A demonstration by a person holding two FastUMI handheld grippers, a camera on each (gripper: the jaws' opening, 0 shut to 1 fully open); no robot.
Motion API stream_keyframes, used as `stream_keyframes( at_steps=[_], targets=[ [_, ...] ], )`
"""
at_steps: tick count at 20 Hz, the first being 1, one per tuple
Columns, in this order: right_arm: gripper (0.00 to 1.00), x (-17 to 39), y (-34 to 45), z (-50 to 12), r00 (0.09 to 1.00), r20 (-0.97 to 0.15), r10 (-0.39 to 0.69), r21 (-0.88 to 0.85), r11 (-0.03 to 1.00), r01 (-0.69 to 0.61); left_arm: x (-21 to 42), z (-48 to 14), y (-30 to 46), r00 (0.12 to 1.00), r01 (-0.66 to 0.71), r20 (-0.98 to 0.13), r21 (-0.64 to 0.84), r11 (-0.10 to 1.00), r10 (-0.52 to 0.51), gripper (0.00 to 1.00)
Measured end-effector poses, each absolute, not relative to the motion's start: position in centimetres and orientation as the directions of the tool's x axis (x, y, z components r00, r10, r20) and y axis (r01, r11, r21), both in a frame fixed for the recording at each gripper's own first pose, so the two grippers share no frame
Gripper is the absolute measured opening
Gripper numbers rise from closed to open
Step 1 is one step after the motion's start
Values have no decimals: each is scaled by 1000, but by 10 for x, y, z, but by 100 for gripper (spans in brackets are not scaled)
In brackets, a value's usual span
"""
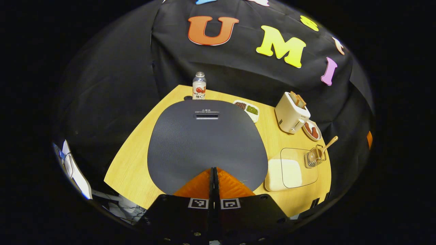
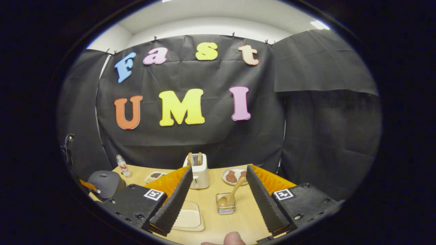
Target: Close the left gripper, press the button to open the rice cooker; take a wooden spoon from the chopstick holder with the right hand, scoop a spoonful of rice and pour it into the rice cooker, then put the wooden spoon back into the chopstick holder.
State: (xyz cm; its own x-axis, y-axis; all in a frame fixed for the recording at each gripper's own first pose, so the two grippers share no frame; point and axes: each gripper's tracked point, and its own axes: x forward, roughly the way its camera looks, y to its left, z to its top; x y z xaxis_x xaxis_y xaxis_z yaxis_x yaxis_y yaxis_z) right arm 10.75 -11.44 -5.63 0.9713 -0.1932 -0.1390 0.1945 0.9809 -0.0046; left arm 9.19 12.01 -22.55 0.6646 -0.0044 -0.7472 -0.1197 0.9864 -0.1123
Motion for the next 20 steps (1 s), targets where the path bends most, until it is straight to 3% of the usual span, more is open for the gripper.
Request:
stream_keyframes(
  at_steps=[5, 10, 14, 20],
  targets=[
    [100, 110, -108, -61, 973, -147, -175, -5, 984, 176, 85, -233, 118, 605, -133, -796, -90, 987, 9, 0],
    [100, 107, -107, -59, 976, -143, -164, 0, 986, 165, 87, -228, 119, 616, -129, -787, -149, 980, -38, 0],
    [100, 103, -112, -46, 979, -117, -165, 7, 986, 167, 93, -203, 120, 697, -144, -717, -147, 979, -5, 0],
    [100, 97, -104, -39, 985, -102, -138, -1, 990, 138, 115, -113, 126, 863, -125, -500, -84, 989, 67, 0]
  ],
)
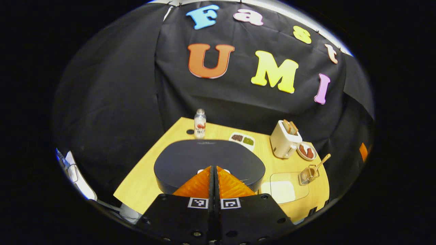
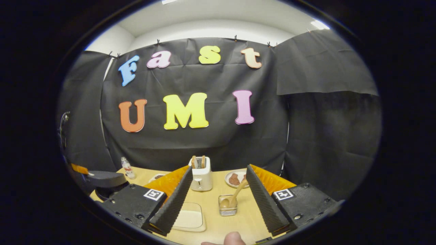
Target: Close the left gripper, press the button to open the rice cooker; take a wooden spoon from the chopstick holder with the right hand, scoop a spoonful of rice and pour it into the rice cooker, then put the wooden spoon back into the chopstick holder.
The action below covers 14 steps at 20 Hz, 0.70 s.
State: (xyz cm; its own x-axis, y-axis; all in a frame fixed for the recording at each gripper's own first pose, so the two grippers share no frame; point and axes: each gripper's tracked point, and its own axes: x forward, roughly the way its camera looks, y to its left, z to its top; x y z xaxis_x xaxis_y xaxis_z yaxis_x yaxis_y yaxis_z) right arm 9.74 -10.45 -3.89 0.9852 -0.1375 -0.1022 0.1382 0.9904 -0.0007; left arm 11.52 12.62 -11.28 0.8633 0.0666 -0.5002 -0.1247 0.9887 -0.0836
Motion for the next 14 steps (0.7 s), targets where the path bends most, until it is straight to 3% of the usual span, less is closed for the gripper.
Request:
stream_keyframes(
  at_steps=[4, 12, 13, 14],
  targets=[
    [100, 92, -106, -30, 988, -87, -125, -17, 992, 124, 127, -66, 131, 930, -99, -359, -56, 994, 72, 0],
    [100, 79, -131, -28, 983, -100, -155, -43, 987, 152, 116, -11, 108, 982, -73, -177, -34, 997, 66, 0],
    [100, 78, -134, -31, 981, -107, -160, -50, 987, 156, 113, -7, 102, 985, -63, -161, -44, 997, 55, 2],
    [100, 77, -137, -34, 980, -119, -162, -53, 986, 156, 109, -3, 93, 989, -53, -144, -58, 997, 44, 18]
  ],
)
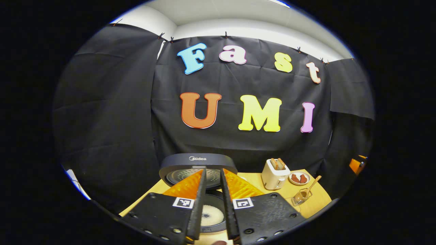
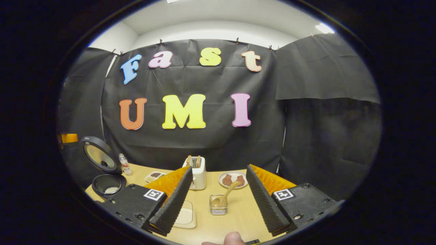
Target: Close the left gripper, press the button to open the rice cooker; take a wooden spoon from the chopstick holder with the right hand, scoop a spoonful of rice and pour it into the rice cooker, then put the wooden spoon back into the chopstick holder.
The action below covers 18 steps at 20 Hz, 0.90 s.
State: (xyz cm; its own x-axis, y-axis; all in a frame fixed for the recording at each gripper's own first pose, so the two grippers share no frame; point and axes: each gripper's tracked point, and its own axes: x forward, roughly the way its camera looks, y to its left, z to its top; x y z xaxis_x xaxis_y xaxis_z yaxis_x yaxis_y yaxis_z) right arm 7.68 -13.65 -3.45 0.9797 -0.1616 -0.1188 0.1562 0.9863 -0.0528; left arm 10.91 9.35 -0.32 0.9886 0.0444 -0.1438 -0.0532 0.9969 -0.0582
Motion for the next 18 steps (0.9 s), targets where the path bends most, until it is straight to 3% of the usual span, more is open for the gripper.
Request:
stream_keyframes(
  at_steps=[4, 10, 18],
  targets=[
    [100, 77, -141, -43, 977, -153, -148, -49, 989, 142, 101, 11, 76, 996, -41, -81, -34, 999, 39, 98],
    [100, 104, -159, -75, 968, -221, -114, -30, 993, 110, 100, 11, 50, 997, -41, -58, 1, 999, 41, 95],
    [100, 181, -181, -171, 914, -405, 8, 36, 999, 8, 127, -1, 4, 993, -29, -114, -44, 999, 24, 95]
  ],
)
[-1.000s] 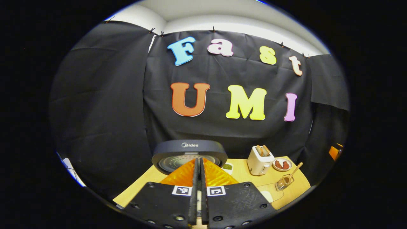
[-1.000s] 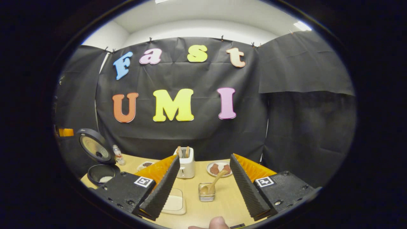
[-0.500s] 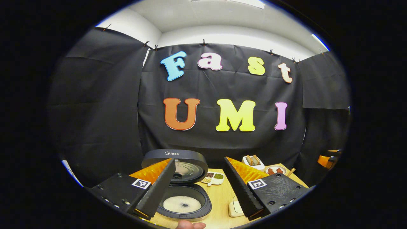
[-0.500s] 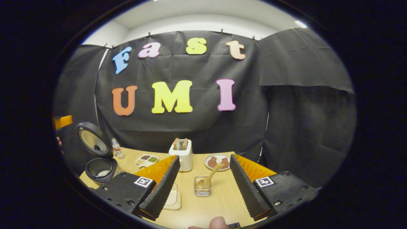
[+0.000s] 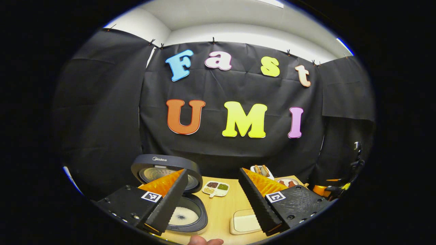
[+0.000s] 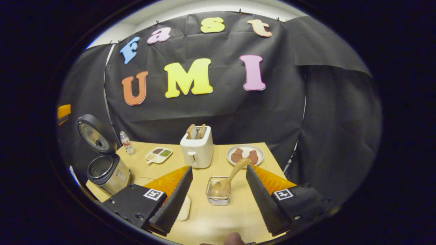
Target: Close the left gripper, press the button to open the rice cooker; take a wooden spoon from the chopstick holder with the right hand, scoop a spoonful of rice and pour it into the rice cooker, then put the wooden spoon back into the chopstick holder.
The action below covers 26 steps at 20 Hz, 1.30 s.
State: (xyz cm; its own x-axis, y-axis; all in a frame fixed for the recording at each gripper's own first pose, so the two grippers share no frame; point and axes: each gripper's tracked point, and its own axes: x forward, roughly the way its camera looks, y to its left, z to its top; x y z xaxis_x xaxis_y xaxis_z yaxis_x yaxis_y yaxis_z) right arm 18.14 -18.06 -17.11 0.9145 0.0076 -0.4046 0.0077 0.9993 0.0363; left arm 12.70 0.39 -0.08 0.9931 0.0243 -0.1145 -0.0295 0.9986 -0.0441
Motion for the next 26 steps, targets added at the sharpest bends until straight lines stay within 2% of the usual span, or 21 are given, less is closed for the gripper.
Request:
stream_keyframes(
  at_steps=[6, 9, 10, 12, 15, 17, 20, 22, 23, 26],
  targets=[
    [100, 254, -211, -249, 852, -522, 27, 94, 995, 26, 166, -25, -18, 982, -48, -185, -5, 999, 47, 96],
    [93, 276, -217, -280, 820, -570, 49, 116, 993, 21, 179, -30, -22, 976, -68, -205, 8, 998, 68, 95],
    [97, 282, -216, -287, 814, -577, 65, 127, 992, 10, 183, -32, -22, 974, -75, -214, 8, 997, 75, 95],
    [95, 292, -211, -298, 804, -587, 95, 147, 989, -9, 189, -38, -23, 969, -85, -233, 11, 996, 85, 95],
    [82, 301, -206, -311, 789, -601, 127, 166, 986, -32, 195, -45, -24, 965, -92, -245, 25, 995, 95, 96],
    [64, 303, -205, -314, 779, -611, 138, 187, 982, -27, 201, -52, -24, 962, -88, -255, 30, 996, 93, 96],
    [48, 304, -208, -310, 784, -609, 119, 197, 980, 4, 197, -52, -22, 964, -83, -251, 32, 996, 88, 96],
    [30, 299, -204, -305, 786, -607, 122, 223, 975, 21, 190, -46, -17, 969, -82, -233, 31, 996, 87, 96],
    [23, 296, -199, -302, 782, -610, 130, 242, 970, 28, 185, -42, -14, 971, -82, -221, 30, 996, 87, 96],
    [14, 284, -196, -288, 789, -606, 99, 239, 969, 62, 172, -33, -3, 978, -80, -193, 12, 997, 81, 96]
  ],
)
